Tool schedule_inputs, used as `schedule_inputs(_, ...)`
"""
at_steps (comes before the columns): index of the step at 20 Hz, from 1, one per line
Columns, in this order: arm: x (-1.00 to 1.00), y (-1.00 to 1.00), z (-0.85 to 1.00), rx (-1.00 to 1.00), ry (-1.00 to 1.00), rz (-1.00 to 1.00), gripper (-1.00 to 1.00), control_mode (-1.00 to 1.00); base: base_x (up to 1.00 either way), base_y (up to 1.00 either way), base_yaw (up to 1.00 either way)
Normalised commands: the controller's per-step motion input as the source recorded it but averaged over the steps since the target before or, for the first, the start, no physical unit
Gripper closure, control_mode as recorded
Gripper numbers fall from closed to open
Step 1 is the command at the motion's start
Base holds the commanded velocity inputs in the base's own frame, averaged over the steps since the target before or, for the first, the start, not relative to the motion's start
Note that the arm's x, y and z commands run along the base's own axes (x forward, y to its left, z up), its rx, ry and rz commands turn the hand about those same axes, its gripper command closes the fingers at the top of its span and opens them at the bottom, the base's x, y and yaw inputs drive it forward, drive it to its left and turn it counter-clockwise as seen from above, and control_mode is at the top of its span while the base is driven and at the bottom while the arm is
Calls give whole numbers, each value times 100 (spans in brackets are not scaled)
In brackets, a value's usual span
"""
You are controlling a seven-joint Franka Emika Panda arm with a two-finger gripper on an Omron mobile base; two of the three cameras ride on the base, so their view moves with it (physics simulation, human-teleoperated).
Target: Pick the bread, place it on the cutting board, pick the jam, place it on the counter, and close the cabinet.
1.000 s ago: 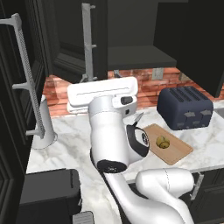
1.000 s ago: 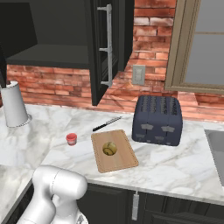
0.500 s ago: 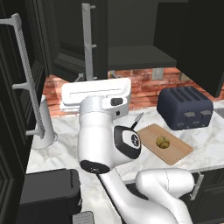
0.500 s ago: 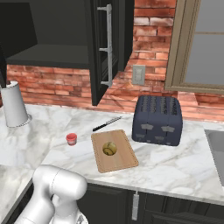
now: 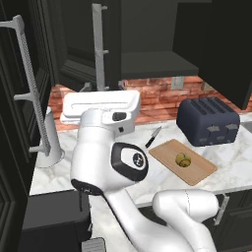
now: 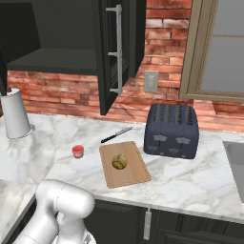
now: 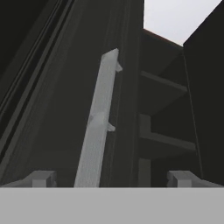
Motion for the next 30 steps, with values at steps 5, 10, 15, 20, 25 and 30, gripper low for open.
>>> schedule_inputs(5,13,1,-8,0,0,-8,-100,-100,0,0,0)
schedule_inputs(10,19,0,-8,0,0,-8,-100,-100,0,0,0)
schedule_inputs(15,17,1,-5,0,0,-7,-100,-100,0,0,0)
schedule_inputs(20,7,7,-4,0,0,-5,-100,-100,0,0,0)
schedule_inputs(25,2,16,-4,0,0,-3,-100,-100,0,0,0)
schedule_inputs(30,11,3,0,0,0,-4,-100,-100,0,0,0)
